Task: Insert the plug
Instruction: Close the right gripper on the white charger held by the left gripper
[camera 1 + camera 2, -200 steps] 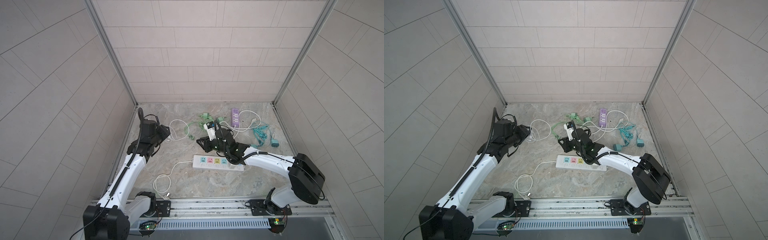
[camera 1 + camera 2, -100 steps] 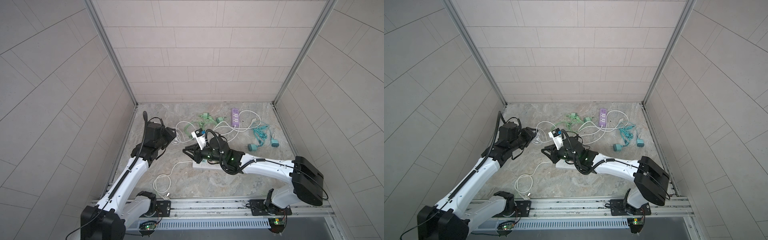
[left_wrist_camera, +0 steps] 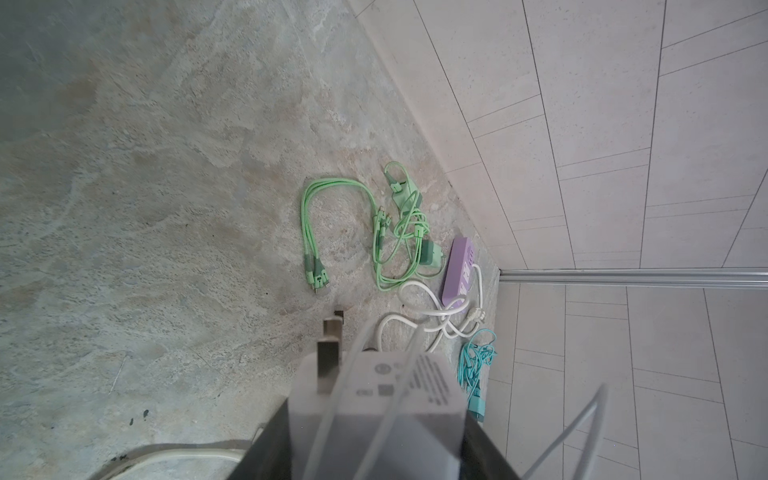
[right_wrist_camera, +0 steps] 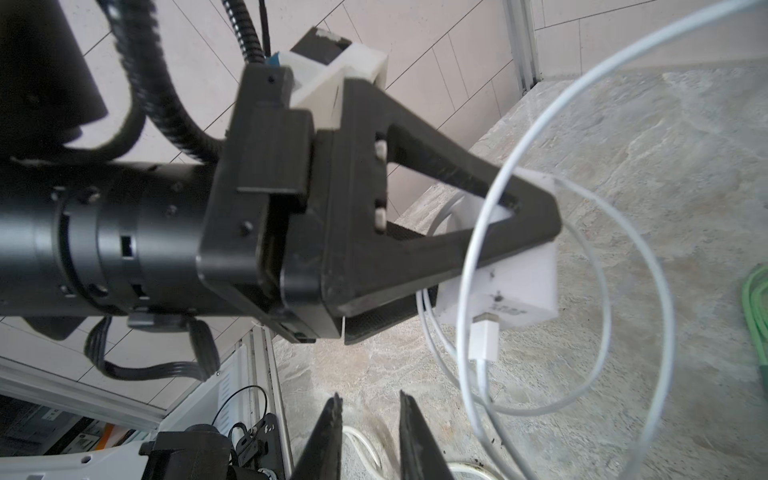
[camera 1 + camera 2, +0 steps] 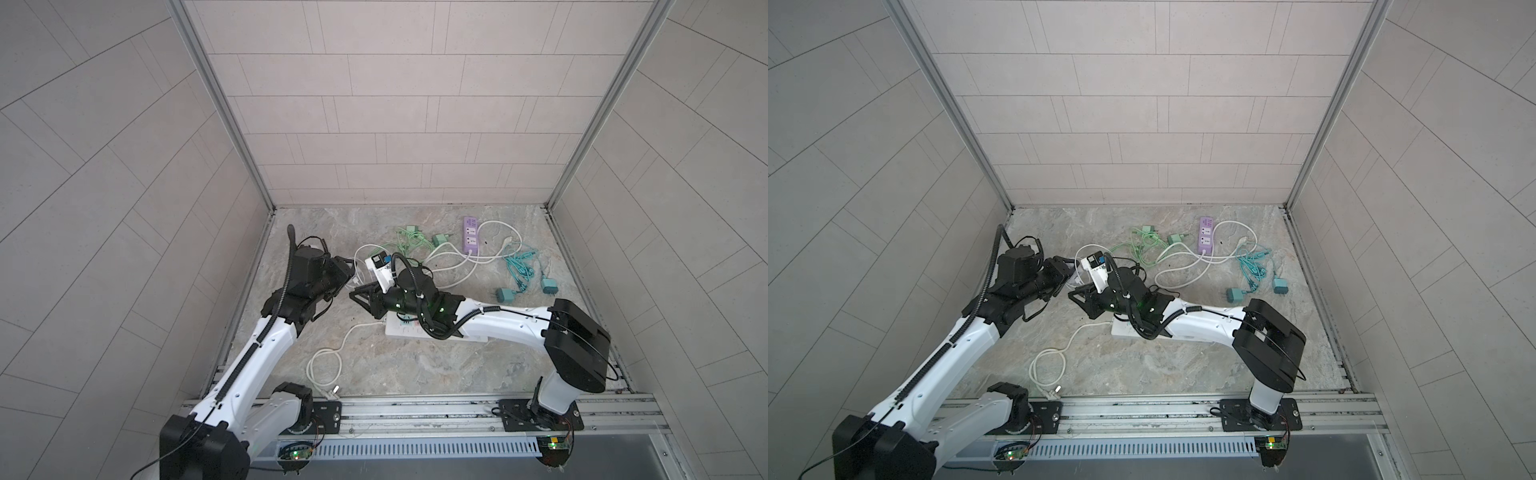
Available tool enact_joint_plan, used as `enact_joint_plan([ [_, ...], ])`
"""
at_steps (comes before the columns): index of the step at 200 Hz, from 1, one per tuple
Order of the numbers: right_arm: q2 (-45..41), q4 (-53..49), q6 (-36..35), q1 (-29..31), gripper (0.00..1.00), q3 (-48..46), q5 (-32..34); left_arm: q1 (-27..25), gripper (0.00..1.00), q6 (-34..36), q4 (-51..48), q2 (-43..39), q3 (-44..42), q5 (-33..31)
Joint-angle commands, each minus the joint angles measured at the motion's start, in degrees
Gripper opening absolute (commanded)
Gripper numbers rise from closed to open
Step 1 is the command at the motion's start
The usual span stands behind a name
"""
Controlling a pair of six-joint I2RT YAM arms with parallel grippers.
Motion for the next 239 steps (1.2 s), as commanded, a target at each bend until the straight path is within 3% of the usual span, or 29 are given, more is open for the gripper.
enact_joint_plan([
  [1, 0.29, -1.12, -0.38, -0.67, 0.25, 1.82, 2.77, -0.25, 0.27, -0.89, 1.36, -1.72, -1.11, 2.16],
  [51, 2.59, -3.17, 2.38, -1.65, 0.30, 3.52, 7.14, -0.24, 0.27, -1.05, 0.81, -3.74, -1.74, 1.98],
  [118, 4.46, 2.28, 4.32, -1.57, 0.39, 3.43, 5.06, -0.28, 0.27, -1.48, 1.50, -4.00, -2.10, 2.90],
  [239, 8.14, 10.70, 6.90, -1.97, 0.38, 4.80, 3.52, -0.17, 0.27, -3.61, 3.84, -5.66, -4.18, 5.13],
])
